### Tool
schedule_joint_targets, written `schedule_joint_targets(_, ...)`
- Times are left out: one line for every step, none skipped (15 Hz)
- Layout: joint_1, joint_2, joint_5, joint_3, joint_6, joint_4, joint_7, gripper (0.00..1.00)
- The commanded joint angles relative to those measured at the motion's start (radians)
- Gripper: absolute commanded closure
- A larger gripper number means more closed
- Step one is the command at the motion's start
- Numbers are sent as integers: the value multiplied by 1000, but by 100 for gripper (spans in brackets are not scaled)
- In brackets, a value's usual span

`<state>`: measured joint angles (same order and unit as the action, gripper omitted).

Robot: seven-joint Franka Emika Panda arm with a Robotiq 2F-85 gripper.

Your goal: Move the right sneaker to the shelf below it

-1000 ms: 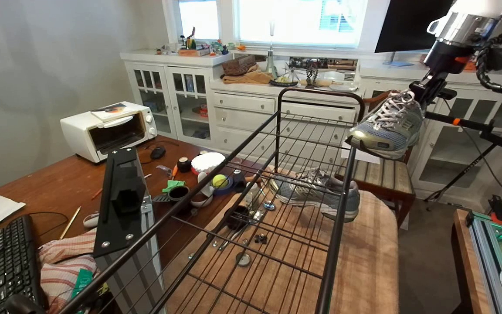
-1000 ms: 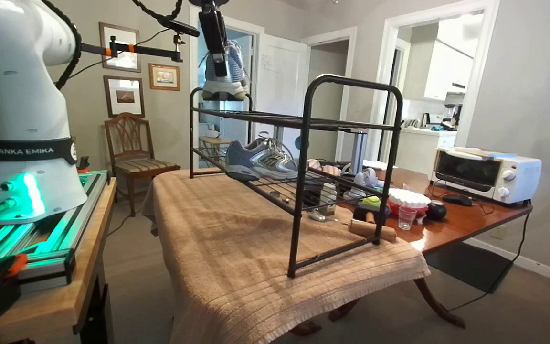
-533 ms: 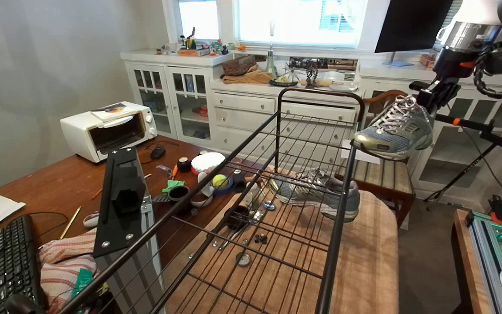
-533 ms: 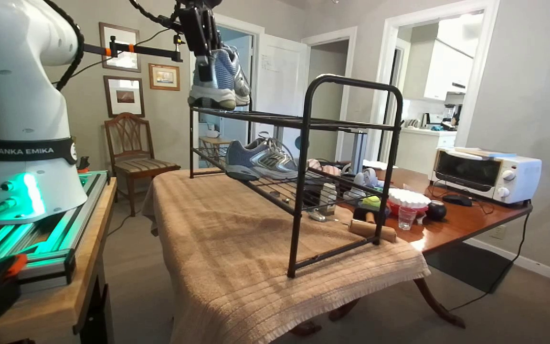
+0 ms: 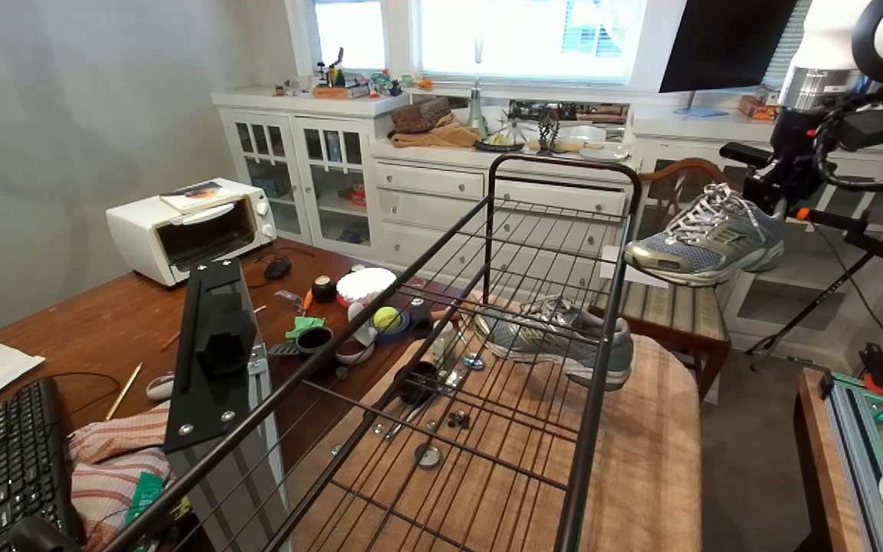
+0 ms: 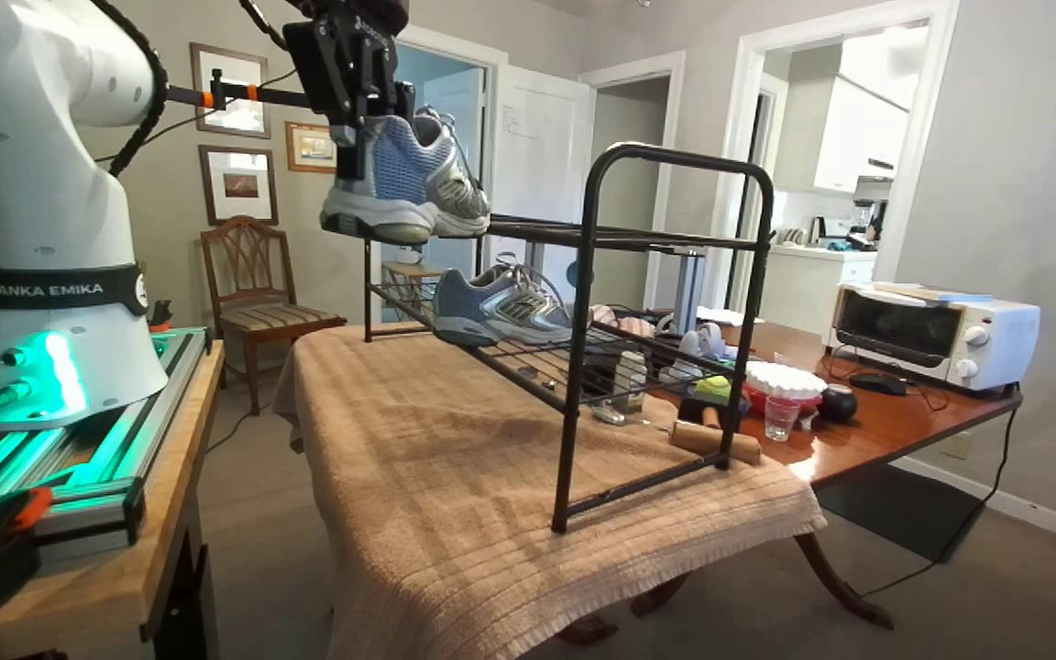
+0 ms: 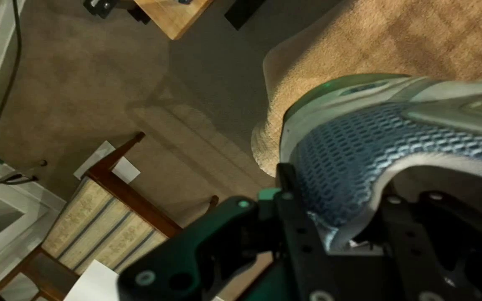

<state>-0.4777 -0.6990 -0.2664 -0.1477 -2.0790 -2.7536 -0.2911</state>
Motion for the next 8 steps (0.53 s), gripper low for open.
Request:
schedule_joint_targets(-31,26,-42,18,31,3,-71,96)
schedule_joint_targets(-36,36,-50,18,35,2,-83,96)
schedule_joint_targets(-41,44,-59,18,41,2,-96,96)
schedule_joint_targets(-43,52,-65,16,49,2,-104,96)
schedule_joint_targets(-46,59,-73,16,53,1,-117,96)
schedule_joint_targets(-49,65,-79,16,55,1,-131,96)
schedule_joint_targets(-52,75,-85,16,54,1,-146,96)
schedule_joint_targets(-54,87,-93,18,55,1,-162,96)
